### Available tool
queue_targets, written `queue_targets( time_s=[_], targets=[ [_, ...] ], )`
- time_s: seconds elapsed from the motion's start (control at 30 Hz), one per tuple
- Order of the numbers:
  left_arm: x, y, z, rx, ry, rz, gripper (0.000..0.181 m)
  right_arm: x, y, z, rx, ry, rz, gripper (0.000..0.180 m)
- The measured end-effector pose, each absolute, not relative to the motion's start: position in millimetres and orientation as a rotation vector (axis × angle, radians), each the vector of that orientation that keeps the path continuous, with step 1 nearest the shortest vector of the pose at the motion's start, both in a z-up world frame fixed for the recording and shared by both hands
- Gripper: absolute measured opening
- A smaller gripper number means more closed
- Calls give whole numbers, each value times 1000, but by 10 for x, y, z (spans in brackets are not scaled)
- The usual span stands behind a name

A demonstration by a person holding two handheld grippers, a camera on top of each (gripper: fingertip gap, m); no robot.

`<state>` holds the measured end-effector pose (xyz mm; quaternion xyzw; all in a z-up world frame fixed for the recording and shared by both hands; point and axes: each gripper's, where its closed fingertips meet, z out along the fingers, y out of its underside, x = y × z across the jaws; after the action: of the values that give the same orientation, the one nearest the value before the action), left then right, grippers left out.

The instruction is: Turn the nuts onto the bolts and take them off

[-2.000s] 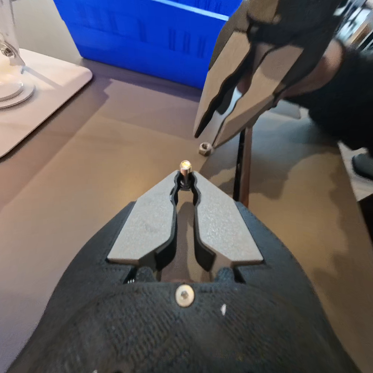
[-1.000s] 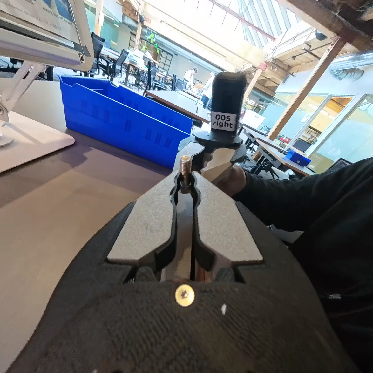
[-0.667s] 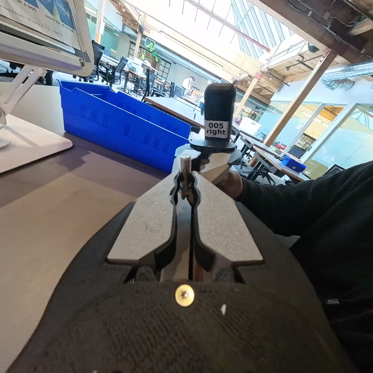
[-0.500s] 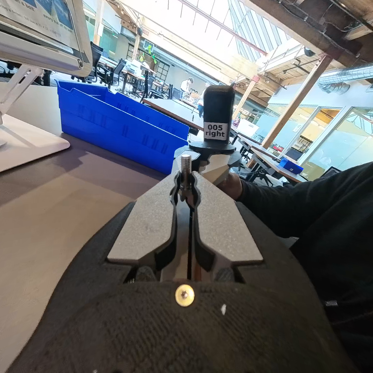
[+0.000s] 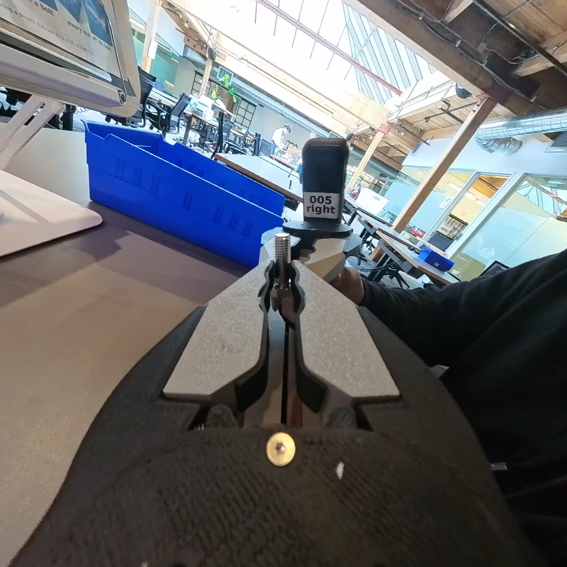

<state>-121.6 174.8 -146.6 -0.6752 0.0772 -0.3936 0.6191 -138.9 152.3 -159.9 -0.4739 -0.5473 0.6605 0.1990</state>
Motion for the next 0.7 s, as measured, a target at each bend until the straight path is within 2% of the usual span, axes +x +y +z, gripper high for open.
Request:
queue_targets(
  time_s=[0.7],
  targets=[
    [-1236,1756,-1519,-1611,214,-810,6,-1409,1532,-1649,-1346,-1534,1840,14]
  ],
)
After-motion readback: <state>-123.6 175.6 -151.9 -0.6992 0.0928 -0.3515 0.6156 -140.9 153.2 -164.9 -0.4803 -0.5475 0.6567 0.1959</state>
